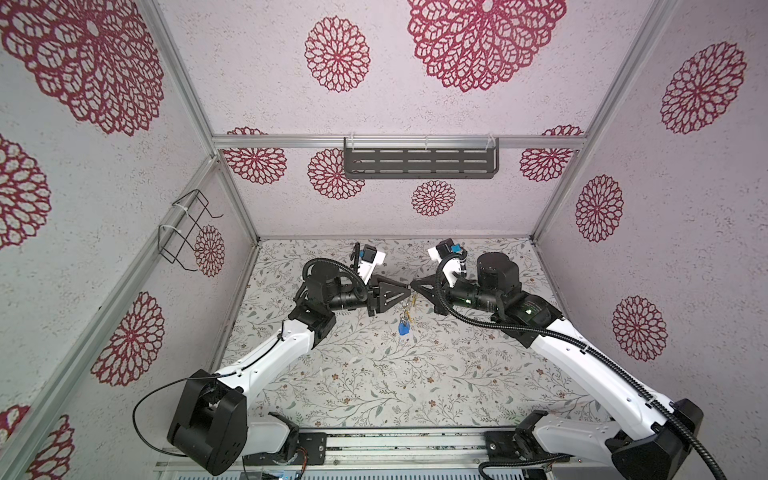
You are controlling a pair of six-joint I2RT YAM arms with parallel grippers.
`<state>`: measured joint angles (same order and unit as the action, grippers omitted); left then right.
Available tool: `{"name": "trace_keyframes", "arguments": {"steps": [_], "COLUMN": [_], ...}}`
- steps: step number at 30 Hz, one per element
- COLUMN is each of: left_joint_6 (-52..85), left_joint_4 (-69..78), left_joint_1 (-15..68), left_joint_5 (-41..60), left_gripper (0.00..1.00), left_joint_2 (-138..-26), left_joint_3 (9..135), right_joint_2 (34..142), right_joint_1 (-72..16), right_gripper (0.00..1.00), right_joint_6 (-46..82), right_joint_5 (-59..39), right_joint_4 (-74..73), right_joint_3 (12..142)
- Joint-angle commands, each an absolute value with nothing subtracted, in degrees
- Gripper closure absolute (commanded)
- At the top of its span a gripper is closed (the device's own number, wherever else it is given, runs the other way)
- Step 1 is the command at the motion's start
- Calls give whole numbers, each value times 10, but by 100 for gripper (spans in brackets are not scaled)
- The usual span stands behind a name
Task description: Remove the keys from the keyring
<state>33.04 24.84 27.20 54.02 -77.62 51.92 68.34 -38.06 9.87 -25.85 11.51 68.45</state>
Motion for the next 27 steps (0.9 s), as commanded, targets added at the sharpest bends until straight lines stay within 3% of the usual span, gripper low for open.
{"name": "trace_keyframes", "arguments": {"steps": [1,12,22,27], "left_joint_6": [346,399,406,416], "left_joint_4": [290,346,350,362], "left_joint_1": [268,257,254,244], "left_joint_5": [563,580,583,575], "left_gripper": [68,81,76,68], "left_joint_2": [-782,-798,-798,-784], "left_joint_3": [525,530,510,492], "right_joint_2": [681,677,671,672], "right_joint_1": [-383,-383,-383,-383], "right_gripper": [100,100,100,100], "right_joint_6": [80,93,97,100], "right_joint_5": [-282,-291,-279,-278], "right_joint_4": [99,79,74,74], "right_joint_3": [699,684,684,686]}}
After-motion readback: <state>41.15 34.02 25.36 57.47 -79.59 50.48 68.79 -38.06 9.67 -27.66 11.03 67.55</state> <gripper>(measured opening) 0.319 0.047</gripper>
